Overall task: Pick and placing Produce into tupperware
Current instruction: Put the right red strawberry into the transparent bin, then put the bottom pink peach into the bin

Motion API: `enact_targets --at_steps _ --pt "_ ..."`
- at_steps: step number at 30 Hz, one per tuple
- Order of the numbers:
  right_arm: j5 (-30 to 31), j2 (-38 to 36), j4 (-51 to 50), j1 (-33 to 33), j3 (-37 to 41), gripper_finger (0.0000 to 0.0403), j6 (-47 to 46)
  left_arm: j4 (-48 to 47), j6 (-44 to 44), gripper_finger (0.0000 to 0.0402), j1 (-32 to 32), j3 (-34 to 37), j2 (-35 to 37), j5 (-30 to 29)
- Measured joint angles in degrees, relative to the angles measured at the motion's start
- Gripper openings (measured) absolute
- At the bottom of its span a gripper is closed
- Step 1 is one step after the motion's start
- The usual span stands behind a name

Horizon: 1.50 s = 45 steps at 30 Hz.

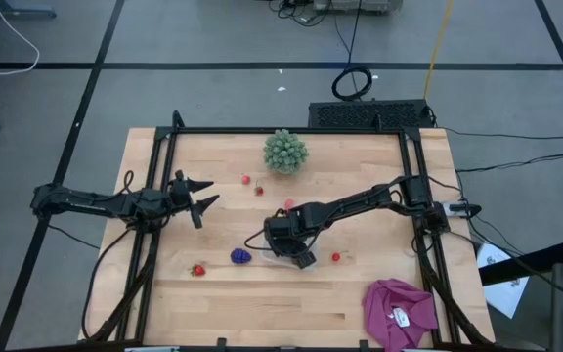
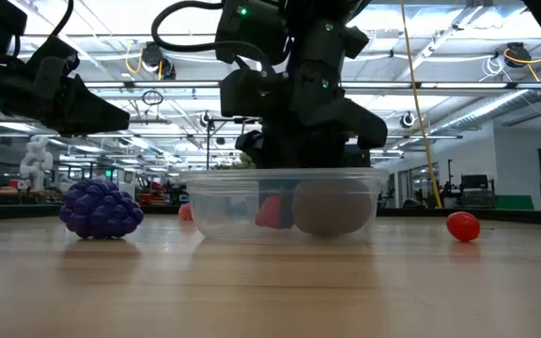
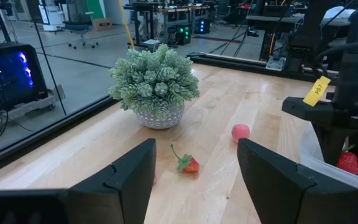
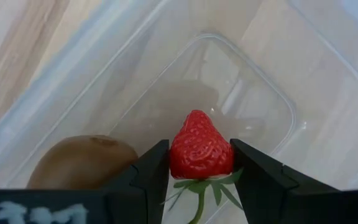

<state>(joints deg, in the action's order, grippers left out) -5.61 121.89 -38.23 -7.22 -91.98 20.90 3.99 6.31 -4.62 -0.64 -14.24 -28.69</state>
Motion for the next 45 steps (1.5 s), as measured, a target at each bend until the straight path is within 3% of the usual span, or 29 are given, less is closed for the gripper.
enact_targets --at_steps 10,15,21,33,40,45 --pt "0.28 0.00 0.15 0.04 0.00 0.0170 0.11 -0.02 -0.17 0.0230 0.00 0.00 0.00 0.00" --pt "3.60 0.00 0.33 0.04 0.00 0.0189 1.39 -0.02 -0.15 0.0230 0.00 0.00 -0.01 0.00" --pt "7.54 0.00 0.23 0.02 -2.43 0.0190 4.35 -0.02 -0.15 0.0230 0.00 0.00 -0.02 0.00" --pt "8.24 -0.07 -5.27 -1.78 -8.61 0.0188 0.86 -0.04 -0.11 0.0230 0.00 0.00 0.00 0.02" --pt "18.97 -1.34 -14.26 -5.78 -9.49 0.0180 -0.10 -0.04 -0.07 0.0230 0.00 0.00 -0.01 0.04" --pt "22.47 -4.22 -18.15 -7.15 -9.51 0.0158 -8.01 -0.02 0.05 0.0230 0.00 0.00 -0.02 0.07"
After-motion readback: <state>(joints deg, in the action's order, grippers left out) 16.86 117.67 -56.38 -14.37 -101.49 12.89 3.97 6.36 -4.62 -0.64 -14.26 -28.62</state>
